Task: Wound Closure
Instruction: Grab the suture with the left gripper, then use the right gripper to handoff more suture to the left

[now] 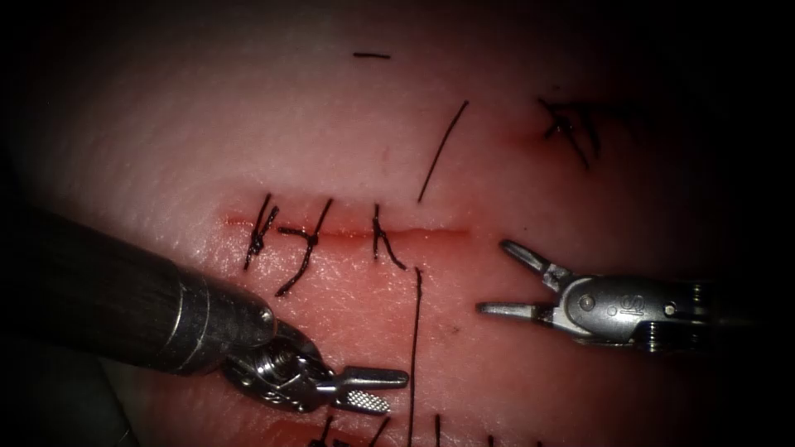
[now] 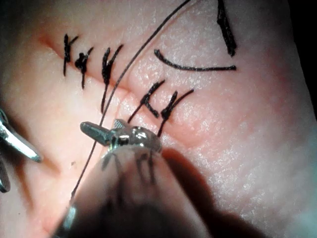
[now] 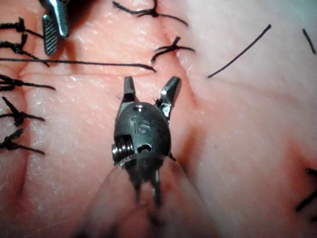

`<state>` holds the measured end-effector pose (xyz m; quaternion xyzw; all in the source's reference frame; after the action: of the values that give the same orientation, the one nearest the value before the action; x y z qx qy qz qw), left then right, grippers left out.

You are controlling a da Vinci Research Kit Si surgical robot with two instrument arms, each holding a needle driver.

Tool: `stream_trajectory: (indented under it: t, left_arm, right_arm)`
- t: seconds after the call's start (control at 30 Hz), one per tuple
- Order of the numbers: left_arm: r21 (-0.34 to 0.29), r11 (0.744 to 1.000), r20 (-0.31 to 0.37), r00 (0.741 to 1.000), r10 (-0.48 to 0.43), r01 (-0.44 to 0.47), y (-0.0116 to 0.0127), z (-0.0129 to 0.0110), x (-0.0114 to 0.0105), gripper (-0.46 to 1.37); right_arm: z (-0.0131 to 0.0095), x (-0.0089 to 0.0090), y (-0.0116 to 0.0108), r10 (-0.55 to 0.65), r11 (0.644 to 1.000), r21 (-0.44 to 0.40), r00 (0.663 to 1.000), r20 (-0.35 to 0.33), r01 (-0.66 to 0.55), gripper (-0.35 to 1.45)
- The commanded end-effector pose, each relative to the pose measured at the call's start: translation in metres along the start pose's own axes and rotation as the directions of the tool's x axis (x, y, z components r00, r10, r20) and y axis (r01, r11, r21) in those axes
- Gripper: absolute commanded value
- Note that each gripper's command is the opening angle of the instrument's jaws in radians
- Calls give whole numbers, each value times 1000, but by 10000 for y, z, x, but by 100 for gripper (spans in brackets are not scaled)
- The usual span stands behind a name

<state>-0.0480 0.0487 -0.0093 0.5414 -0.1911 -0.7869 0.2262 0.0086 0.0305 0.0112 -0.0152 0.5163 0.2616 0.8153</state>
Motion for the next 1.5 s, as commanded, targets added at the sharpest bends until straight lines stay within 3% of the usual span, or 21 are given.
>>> stream_trajectory:
  t: [0.03,0.57,0.87,1.0,1.1,1.33,1.5]
  left_arm:
    - [-2,1000,2,1000,8,-8,1,3,0,25]
    - [-2,1000,18,1000,13,-13,8,23,3,31]
    - [3,1000,25,1000,7,-7,16,29,6,24]
    - [3,1000,26,1000,6,-7,16,31,7,6]
    - [0,1000,25,1000,5,-5,13,31,6,-35]
    - [-27,1000,21,1000,2,-1,5,27,2,-35]
    - [-31,1000,17,1000,-4,4,-2,24,-2,-35]
  right_arm:
    - [0,0,0,-2,1000,3,1000,0,2,99]
    - [0,-1,0,-3,1000,3,1000,-1,3,98]
    - [0,-1,-1,-9,1000,3,1000,-1,9,99]
    - [0,-2,-2,-22,1000,4,1000,-1,22,100]
    - [0,-2,-2,-28,1000,4,1000,-1,28,103]
    - [-1,-2,-2,-52,999,7,999,-3,52,100]
    - [0,-3,2,-126,990,62,991,-42,128,92]
